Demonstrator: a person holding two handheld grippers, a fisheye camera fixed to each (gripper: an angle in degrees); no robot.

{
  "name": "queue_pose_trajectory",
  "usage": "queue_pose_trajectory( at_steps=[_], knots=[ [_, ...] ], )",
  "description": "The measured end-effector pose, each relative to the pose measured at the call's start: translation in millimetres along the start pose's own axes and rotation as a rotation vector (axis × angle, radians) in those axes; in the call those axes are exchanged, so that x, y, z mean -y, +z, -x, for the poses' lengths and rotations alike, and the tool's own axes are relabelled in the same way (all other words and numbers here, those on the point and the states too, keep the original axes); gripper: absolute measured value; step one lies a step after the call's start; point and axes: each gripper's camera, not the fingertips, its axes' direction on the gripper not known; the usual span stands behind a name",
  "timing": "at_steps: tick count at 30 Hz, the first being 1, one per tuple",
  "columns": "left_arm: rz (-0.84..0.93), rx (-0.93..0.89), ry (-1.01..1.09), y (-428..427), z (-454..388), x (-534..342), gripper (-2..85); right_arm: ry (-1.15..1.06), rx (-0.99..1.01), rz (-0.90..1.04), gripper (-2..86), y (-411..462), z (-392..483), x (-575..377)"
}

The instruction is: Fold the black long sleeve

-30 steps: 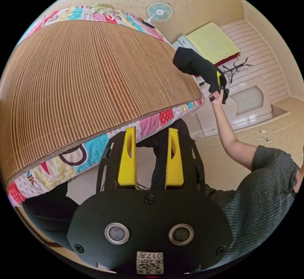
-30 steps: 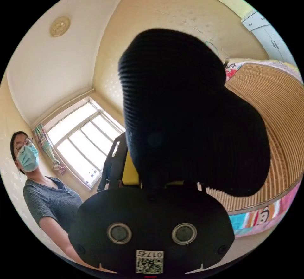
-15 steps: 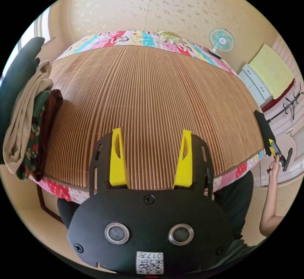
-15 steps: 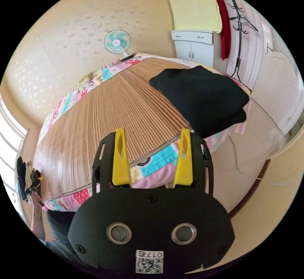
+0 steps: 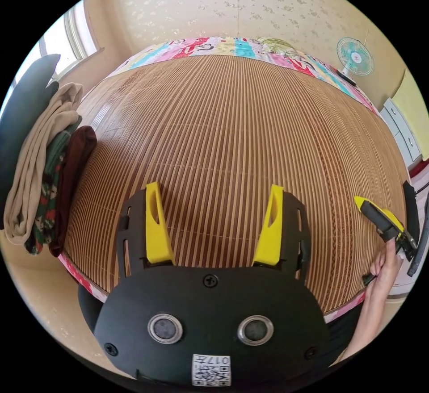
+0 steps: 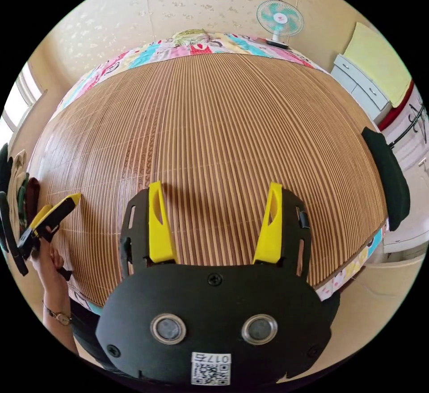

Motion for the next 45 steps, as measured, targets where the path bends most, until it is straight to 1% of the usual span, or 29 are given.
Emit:
queue_pose_trajectory(
  at_steps=[3,20,45],
  knots=[
    [0.008,0.002,0.002,-1,-3,1,31.2,0.007,0.035,0.000,30.7,3,0,-3],
    [0.007,0.013,-0.002,0,-2,9,31.2,-0.007,0.024,0.010,30.6,11,15,-18],
    [0.005,0.018,-0.002,-2,19,28,31.2,-0.005,0.019,0.013,30.6,17,4,-40]
  ],
)
